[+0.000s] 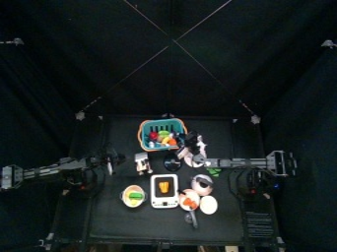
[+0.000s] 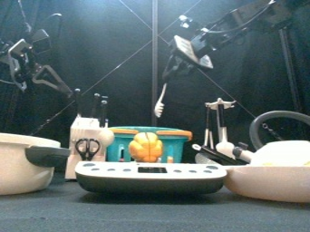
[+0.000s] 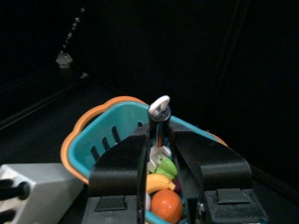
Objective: Place slotted spoon into basket
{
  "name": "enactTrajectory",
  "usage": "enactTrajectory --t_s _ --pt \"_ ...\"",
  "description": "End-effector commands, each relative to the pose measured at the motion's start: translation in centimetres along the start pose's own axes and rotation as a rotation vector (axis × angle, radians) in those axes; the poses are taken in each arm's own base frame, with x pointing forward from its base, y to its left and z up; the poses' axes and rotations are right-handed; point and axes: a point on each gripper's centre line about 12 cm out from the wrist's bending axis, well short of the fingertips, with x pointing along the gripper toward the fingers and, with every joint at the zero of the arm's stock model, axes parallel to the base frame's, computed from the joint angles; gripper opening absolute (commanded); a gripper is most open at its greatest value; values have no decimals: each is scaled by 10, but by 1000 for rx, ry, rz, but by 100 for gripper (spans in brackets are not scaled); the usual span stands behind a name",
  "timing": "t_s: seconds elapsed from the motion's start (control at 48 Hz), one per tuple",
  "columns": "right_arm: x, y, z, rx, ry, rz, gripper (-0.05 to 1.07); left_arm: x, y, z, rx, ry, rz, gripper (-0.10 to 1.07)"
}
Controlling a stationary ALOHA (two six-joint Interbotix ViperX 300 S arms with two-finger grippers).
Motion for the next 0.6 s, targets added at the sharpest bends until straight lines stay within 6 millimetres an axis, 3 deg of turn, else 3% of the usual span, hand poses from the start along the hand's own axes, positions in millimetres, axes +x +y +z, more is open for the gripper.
enactTrajectory --t_s 0.0,0.042,0.167,0.25,0.333,0.396,0.583 --pt "13 2 11 74 11 15 60 0 0 6 -1 -14 2 37" --pt "19 4 5 78 28 18 63 0 0 6 2 -14 3 37" --pt "14 -7 -5 108 69 -2 91 0 1 6 1 -13 4 37" --pt "-9 -27 3 114 43 -53 91 0 1 5 -1 -13 6 37" --pt "-48 -47 16 133 2 -56 91 0 1 5 -3 -13 7 37" --pt "-89 -45 18 115 -25 18 91 0 1 5 -2 -12 9 37" --pt "-118 -44 12 108 -32 71 91 0 2 5 -2 -12 10 37"
